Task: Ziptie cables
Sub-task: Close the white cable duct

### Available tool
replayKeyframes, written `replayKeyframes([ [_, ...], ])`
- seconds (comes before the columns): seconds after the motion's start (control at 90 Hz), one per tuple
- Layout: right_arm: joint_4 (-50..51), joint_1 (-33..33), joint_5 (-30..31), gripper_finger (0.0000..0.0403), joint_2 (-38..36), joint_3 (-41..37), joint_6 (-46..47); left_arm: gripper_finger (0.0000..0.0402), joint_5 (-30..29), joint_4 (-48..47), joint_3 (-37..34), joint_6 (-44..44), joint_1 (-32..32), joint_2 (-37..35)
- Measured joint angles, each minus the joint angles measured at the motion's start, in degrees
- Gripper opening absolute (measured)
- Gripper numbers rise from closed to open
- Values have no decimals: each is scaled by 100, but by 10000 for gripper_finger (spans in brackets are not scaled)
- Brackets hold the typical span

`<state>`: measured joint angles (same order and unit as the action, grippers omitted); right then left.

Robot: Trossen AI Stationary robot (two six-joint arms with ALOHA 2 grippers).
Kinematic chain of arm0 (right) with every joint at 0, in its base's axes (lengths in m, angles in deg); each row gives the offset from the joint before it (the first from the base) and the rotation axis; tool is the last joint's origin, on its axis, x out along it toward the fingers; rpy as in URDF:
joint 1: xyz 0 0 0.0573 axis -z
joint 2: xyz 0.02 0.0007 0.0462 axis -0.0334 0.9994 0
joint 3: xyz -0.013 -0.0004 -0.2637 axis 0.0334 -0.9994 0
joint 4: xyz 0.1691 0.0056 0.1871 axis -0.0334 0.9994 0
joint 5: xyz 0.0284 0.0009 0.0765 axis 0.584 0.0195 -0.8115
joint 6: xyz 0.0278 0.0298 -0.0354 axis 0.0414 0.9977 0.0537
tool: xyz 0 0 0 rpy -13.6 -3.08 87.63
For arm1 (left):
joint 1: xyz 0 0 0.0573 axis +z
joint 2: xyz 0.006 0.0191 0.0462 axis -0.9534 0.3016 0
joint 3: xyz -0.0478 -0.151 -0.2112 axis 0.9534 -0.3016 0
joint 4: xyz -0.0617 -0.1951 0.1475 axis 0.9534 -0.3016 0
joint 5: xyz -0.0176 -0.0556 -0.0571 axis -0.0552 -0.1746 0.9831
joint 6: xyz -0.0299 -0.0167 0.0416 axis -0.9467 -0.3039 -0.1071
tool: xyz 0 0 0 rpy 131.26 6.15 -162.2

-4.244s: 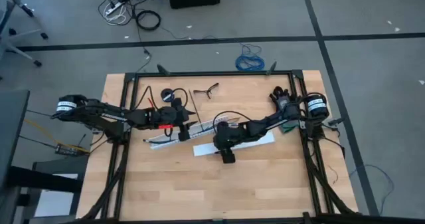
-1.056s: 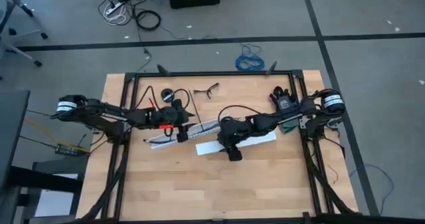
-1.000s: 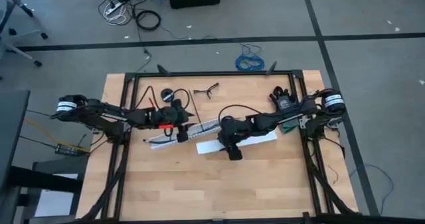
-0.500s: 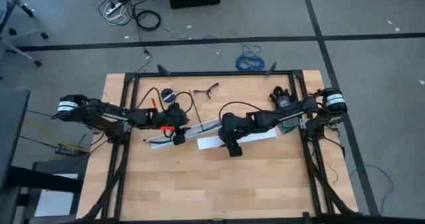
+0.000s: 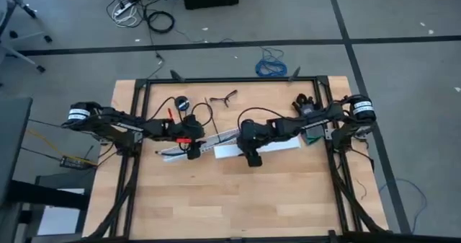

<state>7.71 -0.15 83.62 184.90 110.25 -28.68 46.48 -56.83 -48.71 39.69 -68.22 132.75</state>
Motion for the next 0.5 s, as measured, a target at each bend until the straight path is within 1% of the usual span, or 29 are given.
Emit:
replayKeyframes([
  [0.178, 18, 28, 0, 234, 0, 0, -73, 93, 28, 12, 0, 8, -17, 0],
  [0.344, 29, 100, -2, 234, 0, 0, -103, 19, 265, 3, 0, 103, -15, 0],
  [0.4, 29, 121, -5, 234, 0, 0, -108, 9, 318, -8, 0, 139, -16, 0],
  [0.5, 20, 162, -5, 234, 0, 0, -150, 10, 344, -16, 0, 148, -17, 0],
])
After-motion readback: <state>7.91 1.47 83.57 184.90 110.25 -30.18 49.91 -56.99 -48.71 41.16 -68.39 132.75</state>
